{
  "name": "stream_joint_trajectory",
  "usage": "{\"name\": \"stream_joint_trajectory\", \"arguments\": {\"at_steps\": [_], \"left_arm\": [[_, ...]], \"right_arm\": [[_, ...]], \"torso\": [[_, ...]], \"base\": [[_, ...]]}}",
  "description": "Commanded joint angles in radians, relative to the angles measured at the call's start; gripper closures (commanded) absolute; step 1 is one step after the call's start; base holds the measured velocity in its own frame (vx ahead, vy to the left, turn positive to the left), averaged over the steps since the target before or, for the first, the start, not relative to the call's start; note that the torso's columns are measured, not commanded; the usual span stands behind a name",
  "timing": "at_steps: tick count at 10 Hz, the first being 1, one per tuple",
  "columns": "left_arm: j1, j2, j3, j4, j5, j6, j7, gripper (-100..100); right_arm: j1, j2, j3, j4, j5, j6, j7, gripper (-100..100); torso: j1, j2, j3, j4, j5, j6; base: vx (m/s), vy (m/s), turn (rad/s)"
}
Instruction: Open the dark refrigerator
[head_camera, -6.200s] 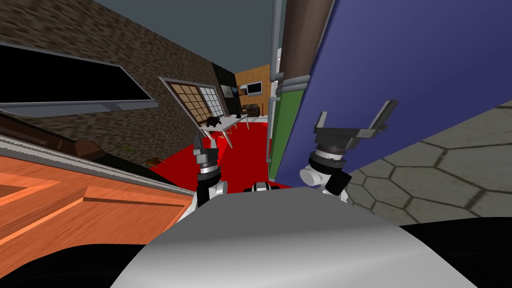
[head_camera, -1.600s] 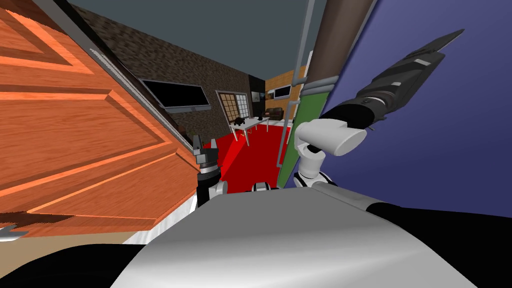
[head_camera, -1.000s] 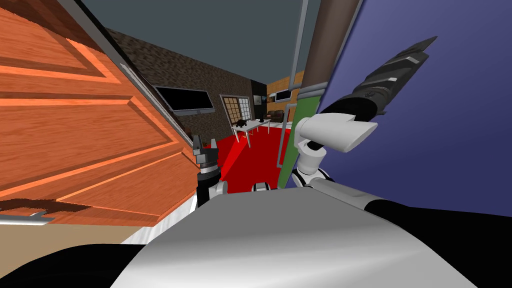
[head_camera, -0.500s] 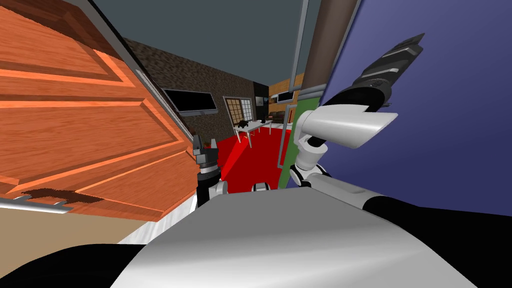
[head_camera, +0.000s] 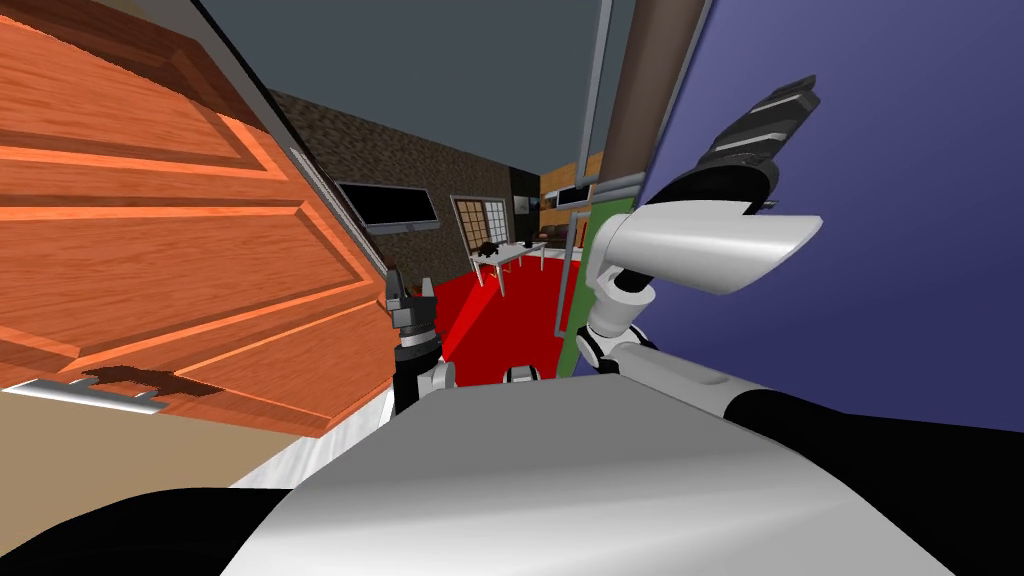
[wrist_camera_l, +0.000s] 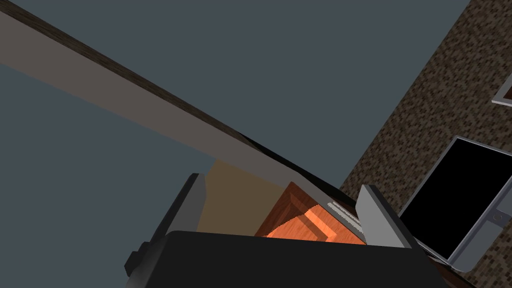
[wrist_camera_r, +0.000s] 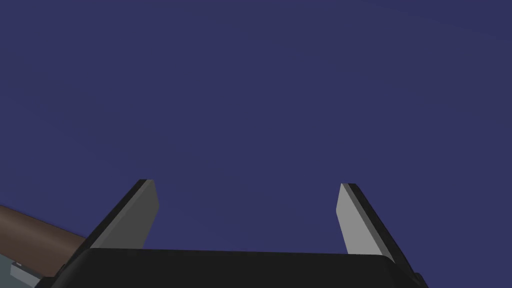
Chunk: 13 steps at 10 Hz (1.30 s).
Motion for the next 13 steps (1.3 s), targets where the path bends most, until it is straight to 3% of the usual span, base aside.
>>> {"name": "stream_joint_trajectory", "arguments": {"at_steps": [1, 5, 8, 9, 13], "left_arm": [[0.000, 0.000, 0.000, 0.000, 0.000, 0.000, 0.000, 0], [0.000, 0.000, 0.000, 0.000, 0.000, 0.000, 0.000, 0], [0.000, 0.000, 0.000, 0.000, 0.000, 0.000, 0.000, 0], [0.000, 0.000, 0.000, 0.000, 0.000, 0.000, 0.000, 0], [0.000, 0.000, 0.000, 0.000, 0.000, 0.000, 0.000, 0]], "right_arm": [[-0.032, 0.015, 0.005, 0.016, -0.057, -0.017, -0.002, -100], [-0.032, 0.015, 0.005, 0.016, -0.067, -0.017, -0.002, -100], [-0.073, 0.049, 0.001, 0.013, -0.125, -0.081, 0.009, -100], [-0.073, 0.049, 0.001, 0.013, -0.125, -0.081, 0.009, -100], [-0.112, 0.122, -0.004, 0.006, -0.180, -0.185, 0.021, -100]], "torso": [[0.000, -0.001, -0.001, 0.000, 0.000, 0.000], [-0.001, 0.000, 0.001, -0.001, -0.002, 0.001], [-0.003, -0.002, 0.002, -0.004, -0.006, 0.002], [-0.004, 0.000, 0.004, -0.003, -0.007, 0.003], [-0.009, 0.005, 0.009, -0.003, -0.011, 0.008]], "base": [[-0.006, -0.019, 0.027], [0.000, -0.002, 0.017], [0.000, -0.004, 0.060], [-0.001, -0.019, 0.033], [0.000, -0.012, 0.060]]}}
